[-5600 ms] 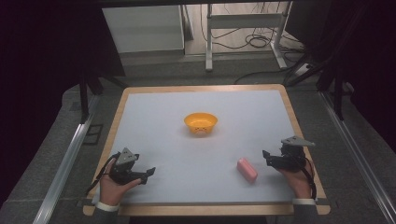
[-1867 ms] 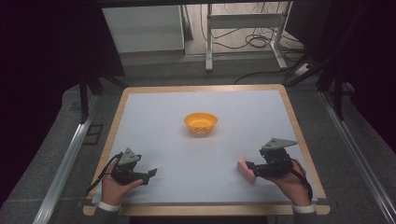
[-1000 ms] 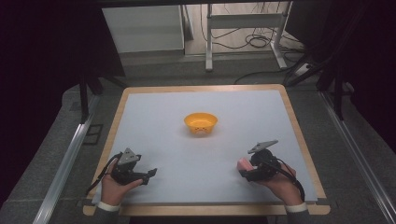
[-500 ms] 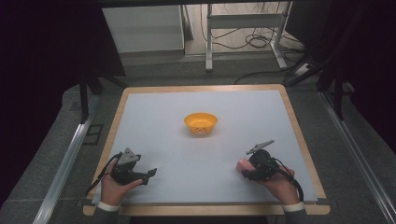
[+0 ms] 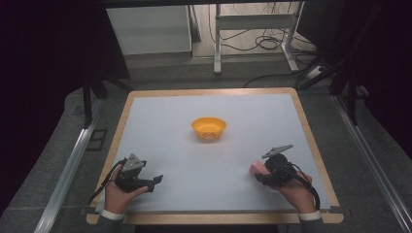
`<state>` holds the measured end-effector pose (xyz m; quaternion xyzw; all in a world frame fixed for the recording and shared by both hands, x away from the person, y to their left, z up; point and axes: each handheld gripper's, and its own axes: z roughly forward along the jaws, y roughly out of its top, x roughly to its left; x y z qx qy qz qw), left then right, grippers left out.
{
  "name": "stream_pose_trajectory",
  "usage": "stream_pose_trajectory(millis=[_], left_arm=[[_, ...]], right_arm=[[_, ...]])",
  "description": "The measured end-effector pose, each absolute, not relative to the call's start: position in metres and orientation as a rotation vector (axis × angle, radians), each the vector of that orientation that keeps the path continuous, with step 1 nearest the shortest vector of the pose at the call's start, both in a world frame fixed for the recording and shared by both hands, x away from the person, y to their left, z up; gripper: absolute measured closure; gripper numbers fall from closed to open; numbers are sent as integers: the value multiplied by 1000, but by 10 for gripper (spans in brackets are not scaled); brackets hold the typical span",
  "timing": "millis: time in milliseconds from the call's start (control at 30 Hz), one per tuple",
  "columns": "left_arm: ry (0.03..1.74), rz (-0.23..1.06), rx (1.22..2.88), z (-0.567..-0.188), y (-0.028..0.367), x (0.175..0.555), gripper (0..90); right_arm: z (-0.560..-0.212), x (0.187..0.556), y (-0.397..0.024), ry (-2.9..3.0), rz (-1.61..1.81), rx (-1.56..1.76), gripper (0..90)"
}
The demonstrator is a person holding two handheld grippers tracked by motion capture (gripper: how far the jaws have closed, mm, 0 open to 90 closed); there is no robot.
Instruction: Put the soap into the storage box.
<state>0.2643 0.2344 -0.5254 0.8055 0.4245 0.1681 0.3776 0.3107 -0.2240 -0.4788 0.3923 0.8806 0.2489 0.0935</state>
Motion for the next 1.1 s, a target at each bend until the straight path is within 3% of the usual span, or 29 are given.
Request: stream_pose_trajectory(millis=[1100], left_arm=[[1088, 426, 2065, -526, 234, 264, 140]], right_arm=[[-472, 320, -232, 2548, 841, 1166, 596]])
